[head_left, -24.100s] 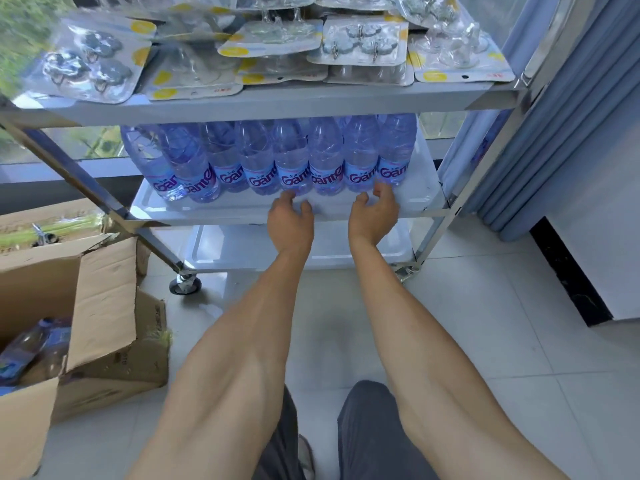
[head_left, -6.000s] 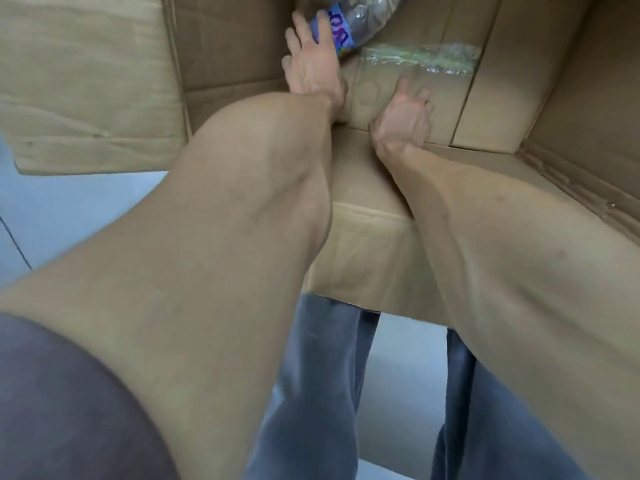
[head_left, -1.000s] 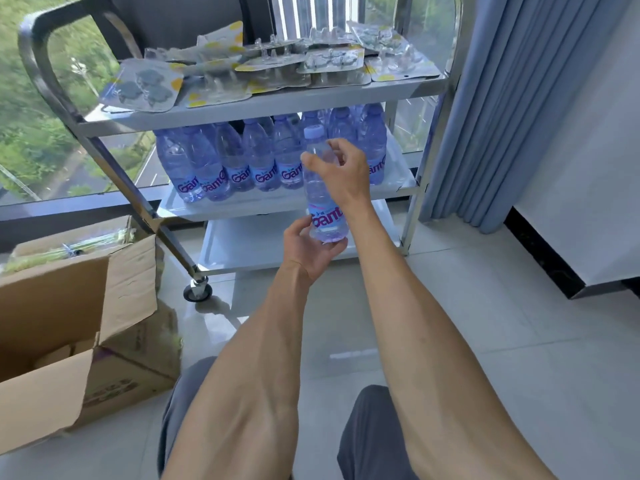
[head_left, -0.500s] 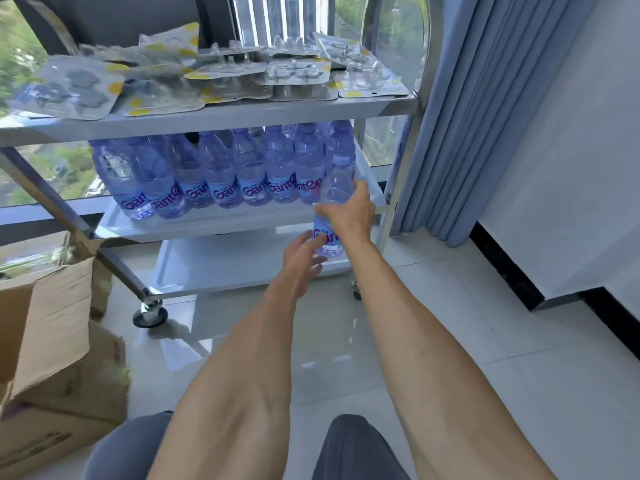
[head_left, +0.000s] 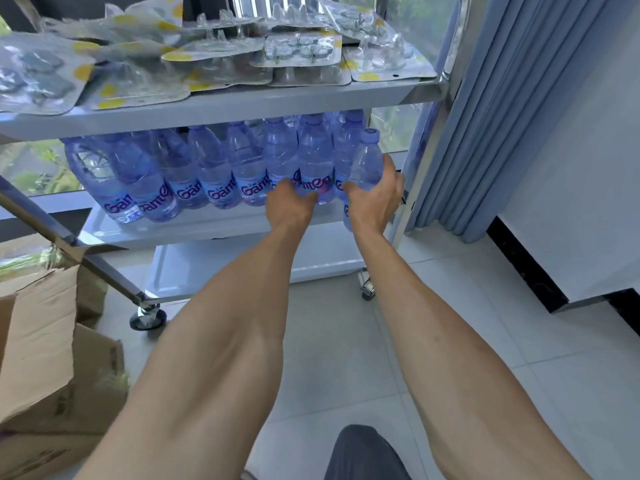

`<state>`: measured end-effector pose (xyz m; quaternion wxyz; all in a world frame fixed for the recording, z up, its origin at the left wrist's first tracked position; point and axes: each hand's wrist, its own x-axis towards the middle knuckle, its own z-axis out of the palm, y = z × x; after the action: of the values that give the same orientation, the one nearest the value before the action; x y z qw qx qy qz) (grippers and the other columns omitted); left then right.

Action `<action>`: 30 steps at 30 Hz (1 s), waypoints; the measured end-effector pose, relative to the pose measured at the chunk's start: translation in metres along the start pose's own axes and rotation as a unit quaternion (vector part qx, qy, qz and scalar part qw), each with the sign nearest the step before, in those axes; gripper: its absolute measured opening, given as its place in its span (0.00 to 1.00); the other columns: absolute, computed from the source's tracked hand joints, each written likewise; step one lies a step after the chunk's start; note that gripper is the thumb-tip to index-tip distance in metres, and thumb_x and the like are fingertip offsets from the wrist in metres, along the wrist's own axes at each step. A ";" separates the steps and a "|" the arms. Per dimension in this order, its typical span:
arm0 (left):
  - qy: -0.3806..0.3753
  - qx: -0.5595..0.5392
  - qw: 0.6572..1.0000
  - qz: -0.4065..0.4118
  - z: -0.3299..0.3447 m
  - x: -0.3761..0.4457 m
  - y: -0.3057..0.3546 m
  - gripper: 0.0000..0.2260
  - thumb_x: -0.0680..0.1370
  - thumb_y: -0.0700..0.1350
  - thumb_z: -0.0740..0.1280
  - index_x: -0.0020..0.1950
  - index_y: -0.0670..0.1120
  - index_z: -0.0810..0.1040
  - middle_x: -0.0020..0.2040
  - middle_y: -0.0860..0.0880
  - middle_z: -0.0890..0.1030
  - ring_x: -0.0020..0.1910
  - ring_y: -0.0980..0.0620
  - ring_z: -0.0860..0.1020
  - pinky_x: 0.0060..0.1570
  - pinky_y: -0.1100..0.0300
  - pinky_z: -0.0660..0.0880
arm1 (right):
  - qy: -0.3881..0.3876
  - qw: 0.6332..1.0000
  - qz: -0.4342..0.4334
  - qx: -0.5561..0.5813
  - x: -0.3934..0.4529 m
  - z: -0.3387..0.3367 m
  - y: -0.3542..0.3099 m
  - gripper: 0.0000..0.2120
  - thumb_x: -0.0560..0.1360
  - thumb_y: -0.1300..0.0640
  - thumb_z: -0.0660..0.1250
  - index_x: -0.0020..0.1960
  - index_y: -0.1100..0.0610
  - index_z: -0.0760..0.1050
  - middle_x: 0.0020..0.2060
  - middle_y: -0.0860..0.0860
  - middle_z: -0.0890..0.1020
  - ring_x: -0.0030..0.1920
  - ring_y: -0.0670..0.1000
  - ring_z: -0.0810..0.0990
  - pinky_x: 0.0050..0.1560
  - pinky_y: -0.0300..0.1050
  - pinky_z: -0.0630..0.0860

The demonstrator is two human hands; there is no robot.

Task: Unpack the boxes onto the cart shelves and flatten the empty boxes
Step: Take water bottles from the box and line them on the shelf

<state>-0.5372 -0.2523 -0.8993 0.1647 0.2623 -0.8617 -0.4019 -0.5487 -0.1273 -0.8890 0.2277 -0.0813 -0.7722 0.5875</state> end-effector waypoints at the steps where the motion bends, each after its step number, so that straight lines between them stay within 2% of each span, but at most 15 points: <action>1: -0.005 0.014 1.000 0.009 0.004 -0.001 0.003 0.17 0.74 0.49 0.72 0.59 0.42 0.78 0.57 0.43 0.82 0.58 0.42 0.79 0.51 0.56 0.71 | 0.007 1.000 0.002 0.000 0.000 0.002 0.000 0.36 0.66 0.60 0.79 0.71 0.55 0.70 0.59 0.54 0.74 0.53 0.46 0.71 0.47 0.29 0.66; 5: 0.017 0.029 0.999 0.011 0.016 0.000 0.008 0.13 0.75 0.47 0.70 0.57 0.43 0.78 0.56 0.43 0.82 0.56 0.41 0.79 0.48 0.55 0.70 | 0.045 0.999 0.014 -0.001 0.005 0.004 0.005 0.37 0.66 0.63 0.78 0.72 0.57 0.69 0.60 0.54 0.73 0.58 0.53 0.76 0.53 0.40 0.71; 10: 0.005 0.037 0.999 -0.005 0.018 0.007 0.007 0.16 0.77 0.49 0.70 0.61 0.43 0.77 0.59 0.43 0.81 0.58 0.41 0.78 0.53 0.54 0.73 | 0.098 0.995 -0.017 -0.005 0.013 -0.002 0.010 0.36 0.68 0.62 0.77 0.73 0.57 0.68 0.62 0.55 0.73 0.60 0.55 0.76 0.55 0.46 0.80; 12: -0.011 0.050 0.999 -0.005 0.021 0.008 0.004 0.18 0.77 0.50 0.70 0.63 0.43 0.76 0.61 0.44 0.80 0.61 0.41 0.77 0.56 0.53 0.73 | 0.094 0.995 -0.014 -0.002 0.018 -0.004 0.012 0.36 0.69 0.62 0.76 0.74 0.57 0.67 0.63 0.55 0.73 0.61 0.56 0.77 0.57 0.51 0.80; 15: -0.039 0.082 0.996 -0.024 0.026 0.006 0.002 0.16 0.77 0.48 0.70 0.62 0.44 0.77 0.61 0.43 0.80 0.60 0.40 0.78 0.52 0.55 0.73 | 0.092 0.995 -0.033 0.003 0.022 -0.003 0.013 0.36 0.69 0.62 0.77 0.74 0.57 0.67 0.65 0.55 0.74 0.64 0.56 0.76 0.60 0.53 0.78; 18: -0.033 0.109 0.993 -0.025 0.027 0.003 -0.004 0.12 0.78 0.44 0.69 0.59 0.41 0.78 0.59 0.41 0.81 0.59 0.40 0.79 0.54 0.53 0.74 | 0.085 0.995 -0.049 0.024 0.026 0.002 0.012 0.36 0.70 0.63 0.77 0.75 0.58 0.66 0.68 0.55 0.74 0.67 0.56 0.73 0.63 0.45 0.72; 19: -0.033 0.124 0.992 -0.019 0.027 0.003 -0.005 0.12 0.78 0.44 0.69 0.59 0.41 0.78 0.59 0.41 0.81 0.59 0.40 0.79 0.55 0.52 0.74 | 0.078 0.995 -0.047 0.026 0.028 0.004 0.012 0.36 0.70 0.63 0.77 0.75 0.58 0.65 0.69 0.55 0.73 0.68 0.55 0.72 0.63 0.40 0.69; 21: -0.036 0.150 0.988 -0.006 0.026 0.003 -0.009 0.13 0.77 0.45 0.70 0.60 0.41 0.78 0.59 0.42 0.81 0.58 0.40 0.79 0.55 0.52 0.75 | 0.067 0.997 -0.037 0.023 0.030 0.006 0.014 0.36 0.72 0.62 0.76 0.76 0.58 0.64 0.71 0.55 0.72 0.70 0.55 0.71 0.64 0.38 0.64; 24: -0.034 0.165 0.986 0.016 0.026 0.003 -0.008 0.15 0.75 0.49 0.73 0.58 0.43 0.79 0.56 0.43 0.82 0.55 0.41 0.80 0.51 0.54 0.75 | 0.053 0.997 -0.045 0.026 0.035 0.007 0.019 0.36 0.73 0.61 0.75 0.77 0.58 0.62 0.72 0.55 0.70 0.71 0.55 0.69 0.63 0.33 0.63; 27: -0.017 0.168 0.985 0.035 0.030 0.002 -0.006 0.18 0.73 0.53 0.75 0.56 0.45 0.79 0.54 0.44 0.83 0.54 0.42 0.80 0.48 0.55 0.74 | 0.030 0.998 -0.057 0.021 0.044 0.008 0.026 0.36 0.75 0.60 0.73 0.78 0.57 0.60 0.73 0.54 0.69 0.72 0.53 0.67 0.59 0.24 0.55; 30: 0.005 0.173 0.984 0.050 0.035 0.000 -0.009 0.17 0.72 0.54 0.75 0.54 0.45 0.80 0.52 0.44 0.83 0.52 0.41 0.81 0.44 0.56 0.71 | 0.018 0.999 -0.047 0.017 0.054 0.010 0.030 0.35 0.76 0.59 0.72 0.78 0.55 0.60 0.74 0.53 0.67 0.72 0.52 0.67 0.57 0.25 0.56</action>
<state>-0.5513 -0.2357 -0.9276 0.1413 0.2453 -0.9293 -0.2371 -0.6048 -0.1058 -0.9051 0.2697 -0.0518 -0.7611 0.5877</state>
